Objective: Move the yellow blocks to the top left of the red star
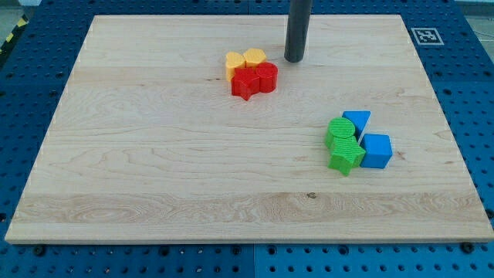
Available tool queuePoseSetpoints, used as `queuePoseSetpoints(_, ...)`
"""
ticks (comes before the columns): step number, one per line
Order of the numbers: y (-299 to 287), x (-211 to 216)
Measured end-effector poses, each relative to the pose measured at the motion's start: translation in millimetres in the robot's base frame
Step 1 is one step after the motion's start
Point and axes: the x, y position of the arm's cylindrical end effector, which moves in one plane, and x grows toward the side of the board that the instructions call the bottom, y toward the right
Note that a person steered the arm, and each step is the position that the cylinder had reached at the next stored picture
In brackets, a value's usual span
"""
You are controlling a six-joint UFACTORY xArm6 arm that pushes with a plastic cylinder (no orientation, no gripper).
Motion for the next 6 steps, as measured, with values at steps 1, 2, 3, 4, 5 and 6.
queuePoseSetpoints(1,1,18)
queuePoseSetpoints(2,1,38)
queuePoseSetpoints(3,1,30)
queuePoseSetpoints(4,-2,2)
queuePoseSetpoints(5,-39,2)
queuePoseSetpoints(6,-55,2)
